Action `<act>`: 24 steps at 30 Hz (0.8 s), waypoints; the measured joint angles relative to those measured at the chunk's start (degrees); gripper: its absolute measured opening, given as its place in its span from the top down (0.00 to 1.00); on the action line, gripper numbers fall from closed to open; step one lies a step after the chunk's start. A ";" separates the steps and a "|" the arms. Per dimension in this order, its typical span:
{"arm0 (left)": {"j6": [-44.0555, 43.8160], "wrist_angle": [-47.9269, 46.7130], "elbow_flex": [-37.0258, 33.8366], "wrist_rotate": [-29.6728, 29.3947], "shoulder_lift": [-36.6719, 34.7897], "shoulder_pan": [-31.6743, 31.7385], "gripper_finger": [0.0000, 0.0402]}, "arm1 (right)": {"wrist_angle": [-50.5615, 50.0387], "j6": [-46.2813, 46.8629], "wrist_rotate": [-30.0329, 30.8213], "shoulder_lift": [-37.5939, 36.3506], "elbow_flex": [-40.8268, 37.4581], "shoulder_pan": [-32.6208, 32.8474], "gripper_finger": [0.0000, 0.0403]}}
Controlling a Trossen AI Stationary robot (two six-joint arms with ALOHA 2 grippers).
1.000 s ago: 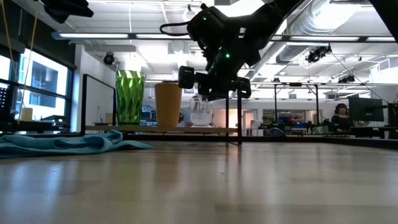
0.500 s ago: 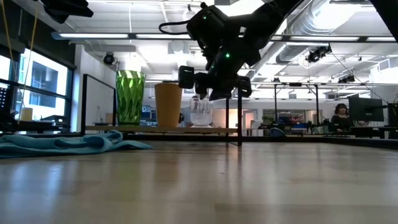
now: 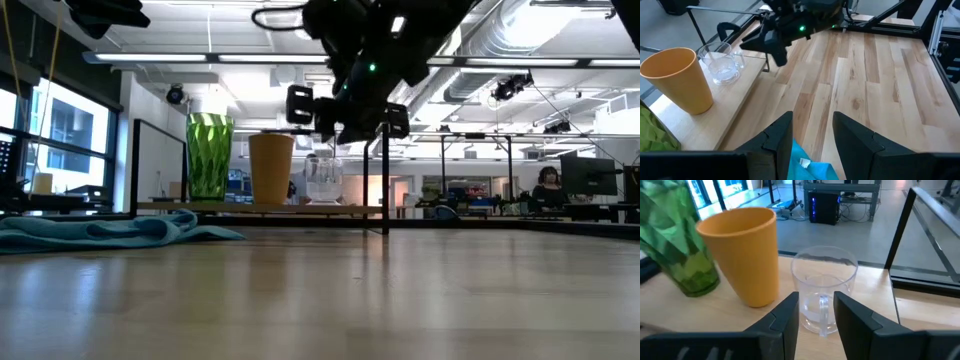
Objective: Stack small to large cups/mugs on shelf
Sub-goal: Return to Home Position
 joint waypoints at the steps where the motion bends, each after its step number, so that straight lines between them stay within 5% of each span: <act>1: -0.18 -0.02 0.00 0.03 0.02 0.00 0.68 | 0.05 -0.14 0.01 -0.31 0.00 0.40 0.72; 11: -2.07 0.51 0.00 0.17 0.10 0.00 0.68 | 0.15 -11.75 4.45 -7.17 0.00 7.14 0.72; 24: -0.05 6.83 0.00 0.50 3.71 0.00 0.68 | -5.15 -46.17 2.09 -19.76 0.00 20.50 0.72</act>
